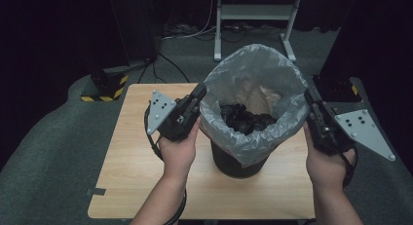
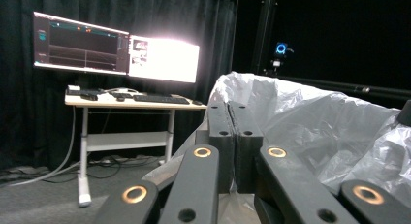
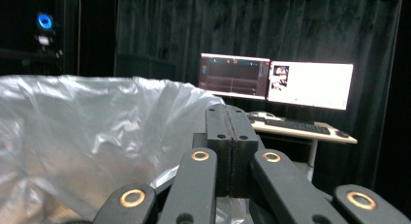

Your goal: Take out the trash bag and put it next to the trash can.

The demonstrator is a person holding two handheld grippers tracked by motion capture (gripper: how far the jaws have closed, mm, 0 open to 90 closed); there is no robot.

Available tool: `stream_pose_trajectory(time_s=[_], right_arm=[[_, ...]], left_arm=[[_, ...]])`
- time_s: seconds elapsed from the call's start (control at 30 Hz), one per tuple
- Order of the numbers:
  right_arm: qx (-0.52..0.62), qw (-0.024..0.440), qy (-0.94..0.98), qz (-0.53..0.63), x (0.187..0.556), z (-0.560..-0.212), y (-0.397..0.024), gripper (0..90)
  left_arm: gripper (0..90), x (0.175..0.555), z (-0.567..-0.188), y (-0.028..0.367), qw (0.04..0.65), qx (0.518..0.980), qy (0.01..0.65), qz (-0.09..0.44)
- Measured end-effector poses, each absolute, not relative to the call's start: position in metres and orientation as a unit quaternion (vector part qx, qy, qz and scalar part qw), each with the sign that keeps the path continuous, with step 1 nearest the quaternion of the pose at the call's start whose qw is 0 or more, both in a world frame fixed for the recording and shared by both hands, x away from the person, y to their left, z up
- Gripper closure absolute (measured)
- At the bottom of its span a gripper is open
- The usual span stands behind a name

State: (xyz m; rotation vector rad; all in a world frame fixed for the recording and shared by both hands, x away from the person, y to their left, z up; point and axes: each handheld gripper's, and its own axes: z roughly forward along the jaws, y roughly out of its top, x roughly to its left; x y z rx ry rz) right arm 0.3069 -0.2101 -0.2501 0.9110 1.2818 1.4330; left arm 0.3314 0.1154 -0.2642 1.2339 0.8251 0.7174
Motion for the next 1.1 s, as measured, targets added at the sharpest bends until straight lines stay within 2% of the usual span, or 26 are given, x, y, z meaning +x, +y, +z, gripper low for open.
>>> stream_pose_trajectory(time_s=[0.2,0.37,0.67,1.1], right_arm=[[0.361,0.496,0.526,0.589,0.298,-0.242,-0.201,89.6],[0.338,0.524,0.529,0.576,0.291,-0.241,-0.184,89.5],[0.320,0.503,0.532,0.602,0.275,-0.249,-0.145,89.7],[0.264,0.494,0.582,0.590,0.266,-0.277,-0.061,89.8]], left_arm=[[89.0,0.326,-0.267,0.119,0.678,0.553,0.368,0.315],[88.9,0.319,-0.268,0.118,0.676,0.567,0.355,0.308],[88.8,0.321,-0.285,0.120,0.672,0.575,0.361,0.295],[88.5,0.317,-0.294,0.128,0.666,0.602,0.345,0.273]])
